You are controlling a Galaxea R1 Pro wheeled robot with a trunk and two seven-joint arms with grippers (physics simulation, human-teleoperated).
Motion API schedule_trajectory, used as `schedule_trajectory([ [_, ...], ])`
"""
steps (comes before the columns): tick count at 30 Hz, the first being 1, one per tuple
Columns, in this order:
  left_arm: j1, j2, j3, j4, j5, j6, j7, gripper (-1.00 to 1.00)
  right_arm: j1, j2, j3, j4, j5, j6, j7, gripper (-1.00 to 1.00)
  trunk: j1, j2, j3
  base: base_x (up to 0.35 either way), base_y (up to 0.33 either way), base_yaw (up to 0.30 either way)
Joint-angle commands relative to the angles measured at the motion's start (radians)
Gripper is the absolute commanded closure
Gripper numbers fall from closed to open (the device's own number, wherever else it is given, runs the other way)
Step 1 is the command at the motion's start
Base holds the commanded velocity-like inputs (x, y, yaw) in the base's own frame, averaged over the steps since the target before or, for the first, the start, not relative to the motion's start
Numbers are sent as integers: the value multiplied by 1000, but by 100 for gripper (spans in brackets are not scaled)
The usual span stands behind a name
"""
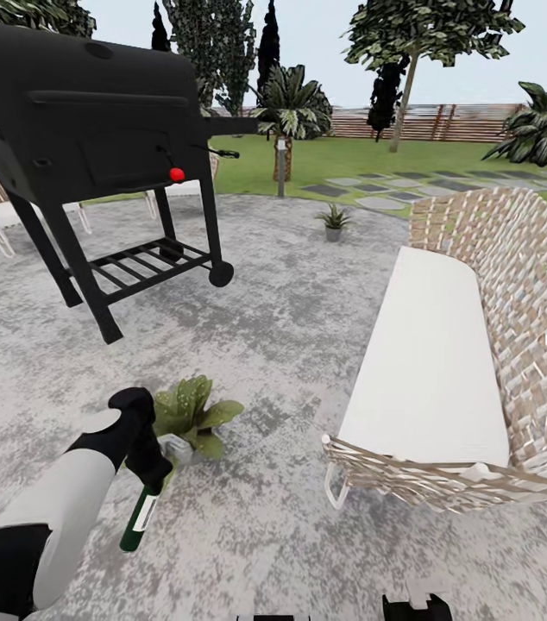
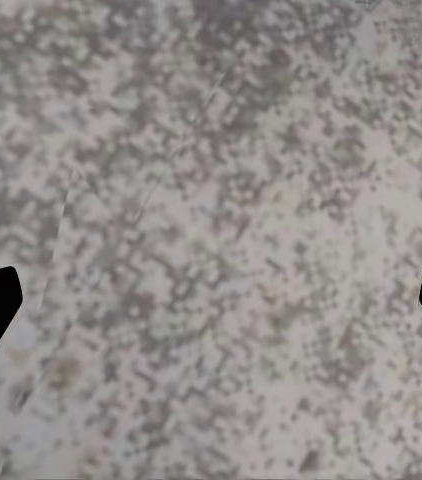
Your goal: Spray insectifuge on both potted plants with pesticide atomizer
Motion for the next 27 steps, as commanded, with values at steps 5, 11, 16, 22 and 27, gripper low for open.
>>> schedule_trajectory([
  [5, 0, -2, 5, -4, -10, 12, -9, 100, 0, 3, 10, 0, -9, -2, -2, -100, 0, 0, -7, 173, -102, 51],
  [11, 0, -4, 6, -31, -10, 26, -9, 100, 0, -3, 8, 0, -9, -2, -1, -100, 0, 0, -8, 15, -9, 9],
  [16, 2, -5, 5, -57, -10, 26, -9, 100, 4, -4, 8, 0, -7, -2, -1, -100, 0, 0, -8, 103, -45, 0],
  [22, 3, -5, 3, -57, -10, 26, -9, 100, 4, -4, 8, 0, -7, -2, -1, -100, 0, 0, -8, 31, -18, 0],
  [27, 3, -5, 3, -57, -10, 26, -9, 100, 4, -4, 9, 0, -7, -2, -1, -100, 0, 0, -8, 1, -15, 0],
])
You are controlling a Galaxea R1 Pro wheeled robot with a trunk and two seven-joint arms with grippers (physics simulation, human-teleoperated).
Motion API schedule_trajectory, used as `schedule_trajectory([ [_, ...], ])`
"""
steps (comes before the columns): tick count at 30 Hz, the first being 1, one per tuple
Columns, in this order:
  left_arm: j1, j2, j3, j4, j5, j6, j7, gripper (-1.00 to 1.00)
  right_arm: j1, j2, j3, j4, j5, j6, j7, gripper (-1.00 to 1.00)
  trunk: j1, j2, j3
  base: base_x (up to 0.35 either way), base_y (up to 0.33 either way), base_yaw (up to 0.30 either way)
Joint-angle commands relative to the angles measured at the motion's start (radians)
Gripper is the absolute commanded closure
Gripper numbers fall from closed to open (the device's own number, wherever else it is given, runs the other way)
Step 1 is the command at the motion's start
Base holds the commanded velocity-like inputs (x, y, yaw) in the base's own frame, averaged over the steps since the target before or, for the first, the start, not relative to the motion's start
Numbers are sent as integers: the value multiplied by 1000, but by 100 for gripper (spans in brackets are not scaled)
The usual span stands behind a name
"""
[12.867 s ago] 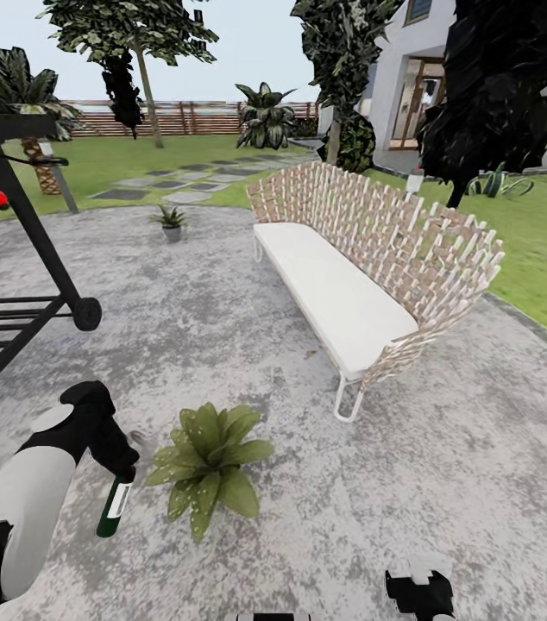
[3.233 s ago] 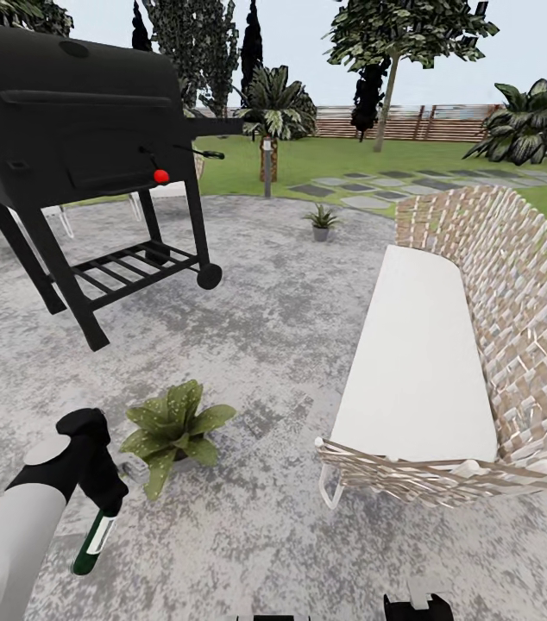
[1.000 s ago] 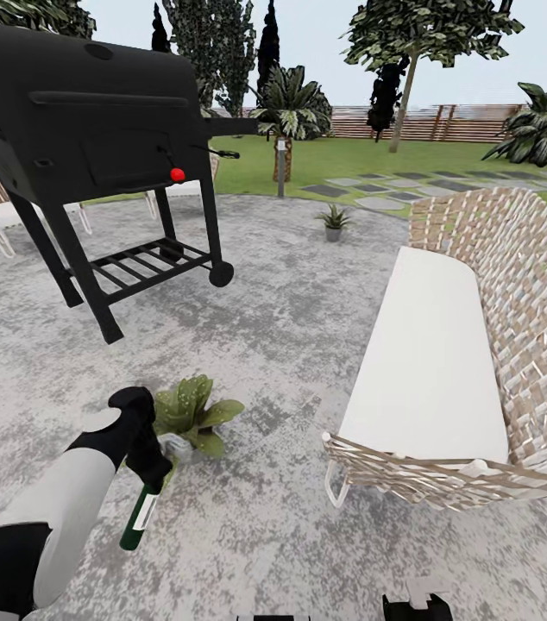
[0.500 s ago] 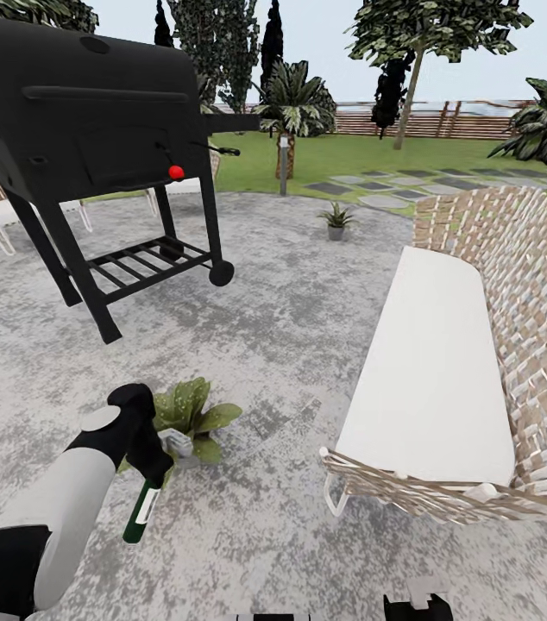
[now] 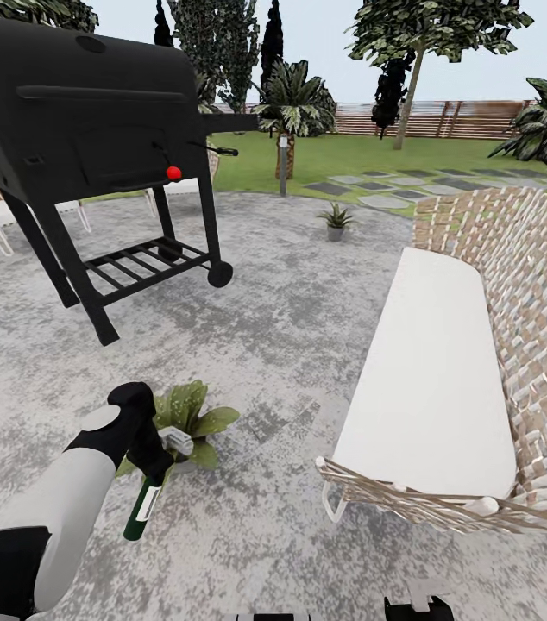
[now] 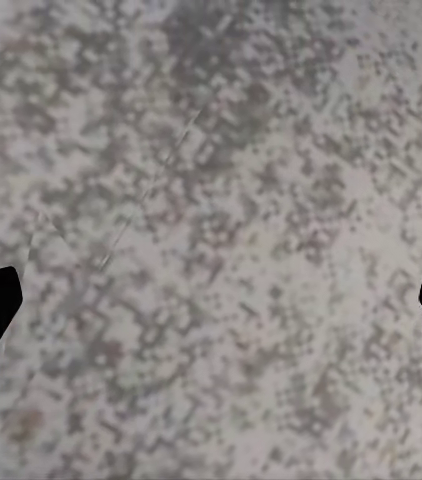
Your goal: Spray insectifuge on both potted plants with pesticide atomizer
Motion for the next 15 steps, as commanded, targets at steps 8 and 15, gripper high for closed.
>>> schedule_trajectory([
  [8, 1, 2, 5, -1, -10, 10, -10, 100, 0, 0, 9, 0, -9, -2, -2, -100, 0, 0, -1, -86, -75, 0],
  [15, 15, 3, 54, -4, -10, 10, -10, 100, 0, 0, 10, 0, -9, -2, -2, -100, 0, 0, -1, -66, -1, 0],
])
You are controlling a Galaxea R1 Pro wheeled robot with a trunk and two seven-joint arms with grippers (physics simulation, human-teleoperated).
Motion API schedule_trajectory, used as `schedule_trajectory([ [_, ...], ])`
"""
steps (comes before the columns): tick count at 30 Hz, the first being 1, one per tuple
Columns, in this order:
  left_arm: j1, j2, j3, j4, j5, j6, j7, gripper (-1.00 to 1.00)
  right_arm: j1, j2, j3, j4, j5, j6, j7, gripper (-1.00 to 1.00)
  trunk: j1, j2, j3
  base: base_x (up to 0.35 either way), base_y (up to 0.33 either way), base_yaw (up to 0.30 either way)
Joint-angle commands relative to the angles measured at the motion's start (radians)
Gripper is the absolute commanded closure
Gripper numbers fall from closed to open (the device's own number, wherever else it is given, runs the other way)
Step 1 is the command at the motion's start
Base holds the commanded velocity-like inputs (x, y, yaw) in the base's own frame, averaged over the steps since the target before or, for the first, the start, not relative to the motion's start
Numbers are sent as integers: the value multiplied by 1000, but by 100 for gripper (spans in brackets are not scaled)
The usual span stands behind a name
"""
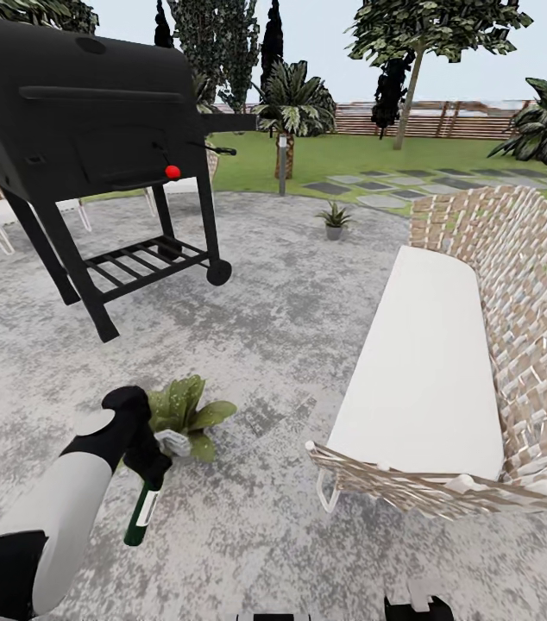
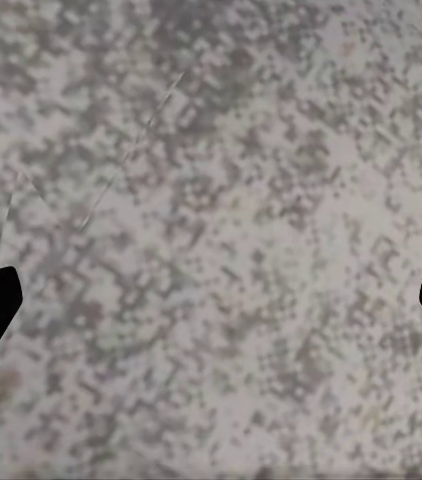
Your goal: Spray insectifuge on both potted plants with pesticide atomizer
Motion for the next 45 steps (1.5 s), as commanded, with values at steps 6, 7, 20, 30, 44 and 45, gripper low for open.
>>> schedule_trajectory([
  [6, 20, 1, 10, -1, -11, 9, -10, 100, 0, 1, 9, 0, -9, -2, -2, -100, 0, 0, -1, -124, 1, 0],
  [7, 21, 5, 10, -1, -11, 9, -10, 100, 0, 0, 9, 0, -9, -2, -2, -100, 0, 0, -1, -311, 61, 0],
  [20, 21, 34, 11, -2, -10, 9, -10, 100, 0, 1, 9, 0, -9, -2, -3, -100, 0, 0, -1, -333, 131, 132],
  [30, 22, 78, 10, -2, -9, 3, -10, 100, 0, 3, 10, -2, -9, -2, 2, -100, 0, 0, 2, -336, 139, 191],
  [44, 171, 146, 225, 9, 384, -602, 276, 100, 0, -15, 154, -284, 256, 4, 387, -100, 0, 0, 2, -269, 102, 2],
  [45, 174, 145, 226, 11, 387, -632, 277, 100, -1, -16, 154, -300, 272, 4, 424, -100, 0, 0, 2, -24, 10, 0],
])
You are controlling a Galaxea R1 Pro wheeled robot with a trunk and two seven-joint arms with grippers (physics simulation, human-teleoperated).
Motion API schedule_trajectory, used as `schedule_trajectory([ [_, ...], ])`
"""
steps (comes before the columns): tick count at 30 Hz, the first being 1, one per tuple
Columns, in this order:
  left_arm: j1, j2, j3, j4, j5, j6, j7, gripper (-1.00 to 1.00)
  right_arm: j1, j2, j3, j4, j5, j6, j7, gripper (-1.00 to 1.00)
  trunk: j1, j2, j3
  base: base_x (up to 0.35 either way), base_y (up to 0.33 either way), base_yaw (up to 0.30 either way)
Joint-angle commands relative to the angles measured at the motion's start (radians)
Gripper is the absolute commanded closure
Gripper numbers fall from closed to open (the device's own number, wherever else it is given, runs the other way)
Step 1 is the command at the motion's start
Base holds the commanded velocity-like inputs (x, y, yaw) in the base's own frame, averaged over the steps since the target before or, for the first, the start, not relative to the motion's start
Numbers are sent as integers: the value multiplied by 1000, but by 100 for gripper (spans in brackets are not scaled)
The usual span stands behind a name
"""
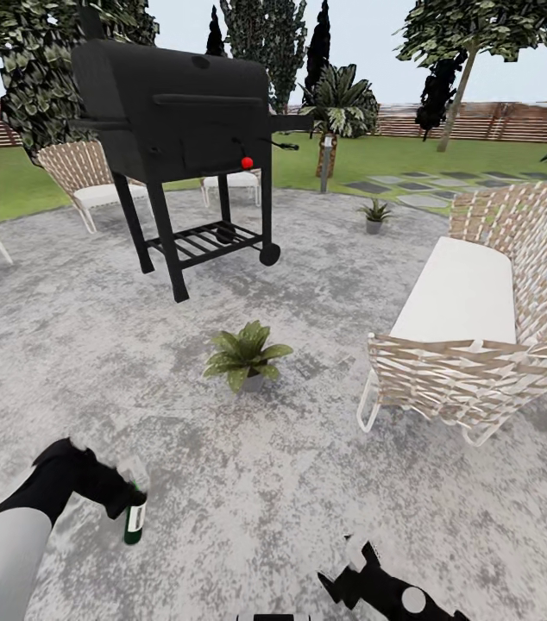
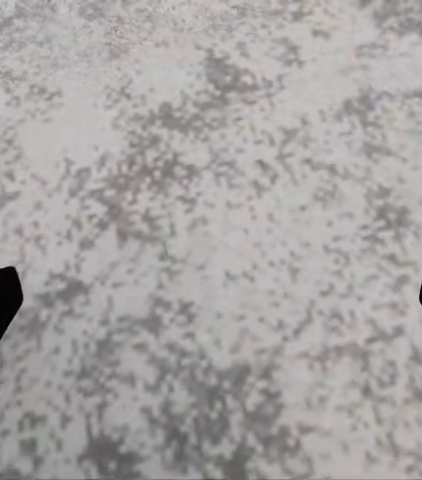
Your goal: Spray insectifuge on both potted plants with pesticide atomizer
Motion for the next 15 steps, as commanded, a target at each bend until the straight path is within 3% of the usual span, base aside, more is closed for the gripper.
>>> schedule_trajectory([
  [1, 2, -2, 5, 0, -2, -18, -5, 100, -3, -1, -1, -11, 15, -2, 44, -100, 0, 0, -1, -15, 6, 0],
  [3, 9, -5, 7, 3, 3, -93, -4, 100, -30, -2, -1, -29, 29, -1, 159, -100, 0, 0, -1, -6, 2, 0],
  [5, 13, -6, 8, 4, 9, -154, -4, 100, -67, -2, -1, -34, 33, 13, 226, -100, 0, 0, -1, -2, 1, 0],
  [7, 16, -7, 8, 5, 15, -185, -10, 100, -92, -2, -1, -41, 33, 53, 259, -100, 0, 0, -1, 0, 0, 0],
  [9, 33, -13, 5, 5, 16, -209, -15, 100, -113, -3, -2, -75, 34, 172, 298, -100, 0, 0, -1, 0, 0, 0],
  [10, 35, -16, 3, 4, 15, -218, -15, 100, -115, -6, -2, -84, 34, 183, 317, -100, 0, 0, -1, 0, 0, 0],
  [11, 38, -20, 1, 4, 15, -282, -16, 100, -116, -15, -2, -137, 34, 193, 343, -100, 0, 0, -1, 0, 0, 0],
  [15, 38, -21, 0, 1, 15, -311, -16, 100, -116, -22, -2, -230, 46, 199, 349, -100, 0, 0, -1, 0, 0, 0],
])
